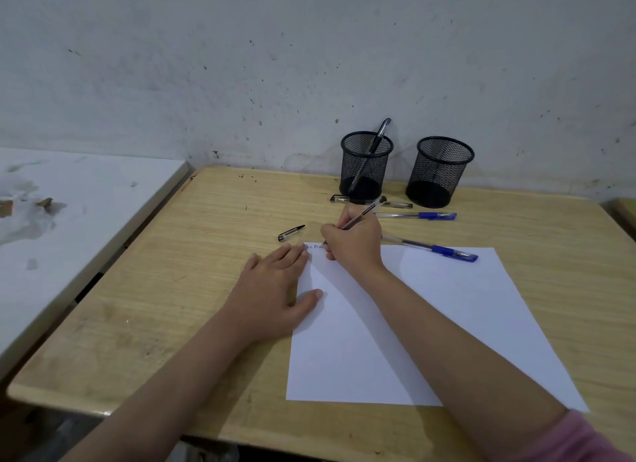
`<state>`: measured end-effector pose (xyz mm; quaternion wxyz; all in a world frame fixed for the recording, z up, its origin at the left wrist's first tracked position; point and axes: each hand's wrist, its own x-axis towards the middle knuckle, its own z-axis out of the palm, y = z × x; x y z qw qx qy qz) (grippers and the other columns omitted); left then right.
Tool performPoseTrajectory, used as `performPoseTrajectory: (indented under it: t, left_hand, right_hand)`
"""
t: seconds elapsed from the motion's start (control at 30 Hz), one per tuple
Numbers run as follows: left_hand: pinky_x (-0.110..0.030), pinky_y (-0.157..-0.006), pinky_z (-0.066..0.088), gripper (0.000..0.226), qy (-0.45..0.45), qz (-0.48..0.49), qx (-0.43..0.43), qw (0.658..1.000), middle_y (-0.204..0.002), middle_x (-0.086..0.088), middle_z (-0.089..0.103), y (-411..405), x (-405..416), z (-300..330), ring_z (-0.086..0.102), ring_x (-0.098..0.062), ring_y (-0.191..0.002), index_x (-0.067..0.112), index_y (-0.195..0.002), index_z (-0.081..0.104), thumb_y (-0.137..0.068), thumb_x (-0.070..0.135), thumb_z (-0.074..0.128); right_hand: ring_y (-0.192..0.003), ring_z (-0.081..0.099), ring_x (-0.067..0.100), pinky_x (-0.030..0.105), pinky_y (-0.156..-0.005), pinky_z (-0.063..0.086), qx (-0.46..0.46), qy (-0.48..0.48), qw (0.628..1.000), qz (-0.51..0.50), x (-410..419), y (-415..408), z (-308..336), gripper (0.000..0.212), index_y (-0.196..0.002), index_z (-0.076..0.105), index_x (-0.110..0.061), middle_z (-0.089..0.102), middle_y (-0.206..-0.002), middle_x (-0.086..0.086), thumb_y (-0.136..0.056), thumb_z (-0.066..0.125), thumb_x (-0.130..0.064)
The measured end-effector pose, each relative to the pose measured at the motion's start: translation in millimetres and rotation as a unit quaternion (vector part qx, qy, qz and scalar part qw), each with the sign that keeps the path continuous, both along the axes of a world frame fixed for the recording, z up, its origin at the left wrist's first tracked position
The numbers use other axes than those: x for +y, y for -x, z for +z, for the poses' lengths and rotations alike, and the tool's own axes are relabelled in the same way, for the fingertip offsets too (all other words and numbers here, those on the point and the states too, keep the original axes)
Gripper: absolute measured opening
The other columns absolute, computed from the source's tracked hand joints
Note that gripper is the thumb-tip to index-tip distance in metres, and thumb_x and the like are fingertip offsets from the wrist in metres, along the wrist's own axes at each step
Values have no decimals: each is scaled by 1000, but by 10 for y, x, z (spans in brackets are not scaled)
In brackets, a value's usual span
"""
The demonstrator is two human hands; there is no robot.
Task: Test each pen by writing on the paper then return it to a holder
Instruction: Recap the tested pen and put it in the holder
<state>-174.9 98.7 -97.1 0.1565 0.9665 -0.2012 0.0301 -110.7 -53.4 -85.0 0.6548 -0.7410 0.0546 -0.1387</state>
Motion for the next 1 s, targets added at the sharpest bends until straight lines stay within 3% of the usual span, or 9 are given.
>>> performPoseTrajectory:
  t: [0.2,0.3,0.43,0.6,0.77,0.9,1.0]
  left_hand:
    - [-50,-114,16,82,-1,1,-2,1000,-154,10,20,8,-8,7,12,-8,-143,22,-145,27,-77,68,24]
    - [-51,-113,15,80,37,-1,2,999,-153,7,22,11,-10,40,17,-9,-142,19,-143,31,-77,64,35]
    - [-42,-99,42,57,119,24,-100,988,-135,-12,52,-104,10,79,52,-29,-120,11,-124,56,-78,44,48]
    - [-39,-89,46,38,133,127,-100,978,-116,-7,67,-425,-19,174,59,-31,-106,12,-112,66,-79,26,57]
    - [-38,-69,51,22,103,123,-85,983,-89,-2,73,-586,-40,183,63,-26,-83,20,-94,73,-84,24,54]
    - [-33,-72,52,15,221,131,-93,962,-89,-3,73,-528,-85,243,64,-18,-80,14,-95,74,-82,15,64]
    - [-15,-71,48,12,325,129,-95,932,-84,2,72,-437,-129,337,64,-7,-78,13,-91,74,-81,13,69]
  right_hand:
    - [-42,53,24,25,-40,46,22,-40,999,-17,-37,13,21,32,-57,37,-12,48,-48,12,-73,59,5]
    - [-41,59,16,25,-41,50,23,-64,997,-24,-37,13,32,28,-62,43,-10,54,-49,10,-76,63,3]
    - [-48,64,14,29,-52,56,12,-128,992,-14,-38,-18,33,29,-65,46,-12,60,-56,8,-82,69,-6]
    - [-64,68,17,36,-69,59,65,-146,987,4,-54,-38,73,18,-71,53,-12,65,-68,7,-85,63,-6]
    - [-61,63,8,22,-50,52,46,-87,994,53,-91,64,170,12,-75,61,-16,65,-69,1,-82,71,-16]
    - [-58,59,8,21,-45,48,16,-47,997,64,-171,139,234,9,-80,67,-14,67,-71,2,-80,74,-20]
    - [-58,58,8,23,-48,48,-7,-39,997,59,-227,177,288,13,-81,69,-8,69,-75,9,-79,74,-20]
